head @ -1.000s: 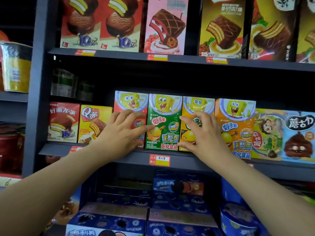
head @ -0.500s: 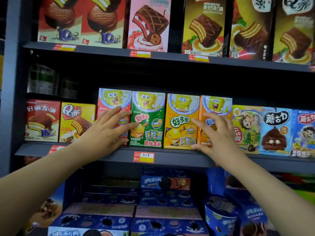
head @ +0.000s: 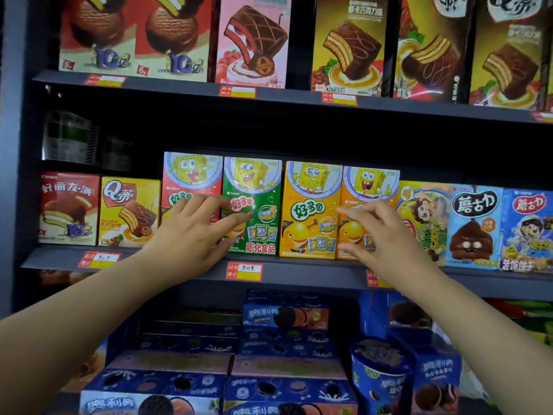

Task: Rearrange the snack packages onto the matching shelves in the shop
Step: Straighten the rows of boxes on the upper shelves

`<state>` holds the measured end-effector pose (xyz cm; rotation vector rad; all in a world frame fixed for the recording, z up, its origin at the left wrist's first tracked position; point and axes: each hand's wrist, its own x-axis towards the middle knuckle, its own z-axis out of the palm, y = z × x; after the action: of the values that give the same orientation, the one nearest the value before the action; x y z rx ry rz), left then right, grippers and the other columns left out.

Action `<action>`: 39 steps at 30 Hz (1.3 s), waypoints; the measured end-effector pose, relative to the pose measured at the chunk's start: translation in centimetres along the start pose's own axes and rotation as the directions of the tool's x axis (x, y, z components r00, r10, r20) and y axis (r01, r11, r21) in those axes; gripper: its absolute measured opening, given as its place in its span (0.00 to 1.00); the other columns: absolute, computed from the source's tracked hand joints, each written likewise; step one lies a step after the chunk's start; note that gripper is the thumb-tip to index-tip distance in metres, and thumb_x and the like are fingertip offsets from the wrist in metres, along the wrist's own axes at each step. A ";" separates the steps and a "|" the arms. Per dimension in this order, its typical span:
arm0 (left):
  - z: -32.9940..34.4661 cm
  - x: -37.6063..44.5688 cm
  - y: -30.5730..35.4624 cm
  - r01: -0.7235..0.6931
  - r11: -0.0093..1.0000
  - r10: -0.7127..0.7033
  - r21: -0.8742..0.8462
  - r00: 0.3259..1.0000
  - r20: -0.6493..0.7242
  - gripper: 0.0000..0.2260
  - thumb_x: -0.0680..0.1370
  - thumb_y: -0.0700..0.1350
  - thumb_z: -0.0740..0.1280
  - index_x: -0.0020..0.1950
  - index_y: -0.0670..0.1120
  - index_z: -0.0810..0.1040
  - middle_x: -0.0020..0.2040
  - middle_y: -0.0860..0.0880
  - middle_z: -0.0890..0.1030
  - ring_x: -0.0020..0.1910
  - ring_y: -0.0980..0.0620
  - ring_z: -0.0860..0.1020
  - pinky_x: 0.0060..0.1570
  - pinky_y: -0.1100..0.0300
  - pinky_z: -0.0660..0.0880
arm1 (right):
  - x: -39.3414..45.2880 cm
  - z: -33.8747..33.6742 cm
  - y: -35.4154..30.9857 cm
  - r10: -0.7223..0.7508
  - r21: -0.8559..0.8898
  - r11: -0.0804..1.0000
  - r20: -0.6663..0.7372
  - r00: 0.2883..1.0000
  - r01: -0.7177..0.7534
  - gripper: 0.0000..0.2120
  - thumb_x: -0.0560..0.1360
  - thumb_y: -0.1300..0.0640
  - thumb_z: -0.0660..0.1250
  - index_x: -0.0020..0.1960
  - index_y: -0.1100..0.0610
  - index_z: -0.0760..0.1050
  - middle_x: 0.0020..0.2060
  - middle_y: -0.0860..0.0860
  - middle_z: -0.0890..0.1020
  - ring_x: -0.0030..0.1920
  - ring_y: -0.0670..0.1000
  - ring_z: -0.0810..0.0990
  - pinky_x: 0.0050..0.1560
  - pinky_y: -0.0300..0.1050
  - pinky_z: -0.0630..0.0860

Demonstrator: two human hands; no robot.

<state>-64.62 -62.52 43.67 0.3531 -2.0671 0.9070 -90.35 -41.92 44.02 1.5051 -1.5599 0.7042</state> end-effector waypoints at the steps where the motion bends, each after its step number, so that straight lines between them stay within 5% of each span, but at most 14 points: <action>1: 0.0 0.2 0.2 0.019 1.000 -0.019 -0.001 1.000 0.009 0.21 0.76 0.55 0.55 0.65 0.50 0.74 0.57 0.42 0.75 0.52 0.42 0.73 0.46 0.47 0.74 | 0.4 -0.1 -0.7 -0.037 0.025 0.999 0.053 0.998 0.035 0.26 0.74 0.48 0.68 0.70 0.46 0.68 0.52 0.44 0.66 0.54 0.43 0.66 0.53 0.37 0.64; 7: 0.3 0.2 0.2 0.020 1.000 -0.020 0.008 0.999 0.033 0.20 0.77 0.56 0.54 0.64 0.51 0.75 0.58 0.43 0.75 0.54 0.43 0.71 0.49 0.46 0.72 | 2.6 1.4 -4.3 -0.099 0.139 0.988 0.300 0.949 0.059 0.22 0.79 0.47 0.59 0.73 0.44 0.64 0.55 0.42 0.69 0.57 0.42 0.67 0.56 0.39 0.70; 13: -0.5 -1.1 0.4 0.308 0.944 -0.306 -0.119 0.951 0.034 0.23 0.75 0.57 0.53 0.66 0.51 0.73 0.61 0.41 0.72 0.56 0.41 0.67 0.51 0.44 0.72 | 3.1 2.3 -5.5 -0.076 0.154 0.988 0.322 0.944 0.027 0.23 0.80 0.46 0.57 0.74 0.45 0.61 0.54 0.44 0.69 0.58 0.45 0.68 0.55 0.40 0.69; 17: 0.1 -1.7 0.5 0.258 0.958 -0.245 -0.122 0.962 0.118 0.24 0.76 0.59 0.52 0.67 0.54 0.72 0.65 0.41 0.71 0.63 0.40 0.66 0.56 0.41 0.71 | 3.4 2.8 -6.4 -0.103 0.161 0.986 0.345 0.933 0.049 0.22 0.80 0.46 0.56 0.74 0.44 0.62 0.54 0.42 0.68 0.60 0.44 0.67 0.58 0.46 0.71; 28: 0.9 -2.2 0.2 0.259 0.951 -0.231 -0.171 0.958 0.167 0.24 0.77 0.59 0.50 0.70 0.54 0.69 0.69 0.44 0.69 0.68 0.38 0.64 0.66 0.43 0.64 | 3.3 3.3 -6.8 -0.082 0.146 0.989 0.369 0.926 0.029 0.23 0.81 0.47 0.54 0.75 0.47 0.60 0.59 0.45 0.69 0.57 0.41 0.66 0.48 0.36 0.62; 35: 0.6 -2.2 0.3 0.260 0.949 -0.232 -0.180 0.959 0.164 0.25 0.76 0.60 0.50 0.70 0.55 0.69 0.69 0.44 0.69 0.68 0.39 0.64 0.63 0.41 0.66 | 3.4 3.5 -7.2 -0.061 0.146 0.989 0.309 0.949 0.016 0.22 0.81 0.47 0.55 0.74 0.48 0.64 0.56 0.45 0.70 0.55 0.42 0.68 0.50 0.38 0.66; 39: -0.3 -0.6 -0.9 0.253 0.954 -0.252 -0.164 0.967 0.025 0.27 0.74 0.60 0.56 0.71 0.51 0.66 0.67 0.42 0.69 0.65 0.40 0.65 0.61 0.41 0.68 | 5.2 3.1 -7.2 -0.066 0.040 0.997 -0.095 0.993 0.070 0.27 0.76 0.48 0.66 0.72 0.54 0.66 0.60 0.52 0.72 0.61 0.51 0.69 0.62 0.48 0.67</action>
<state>-63.66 -62.97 43.74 0.5158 -2.0271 0.5772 -83.50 -48.09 45.82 1.5279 -1.4253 0.7628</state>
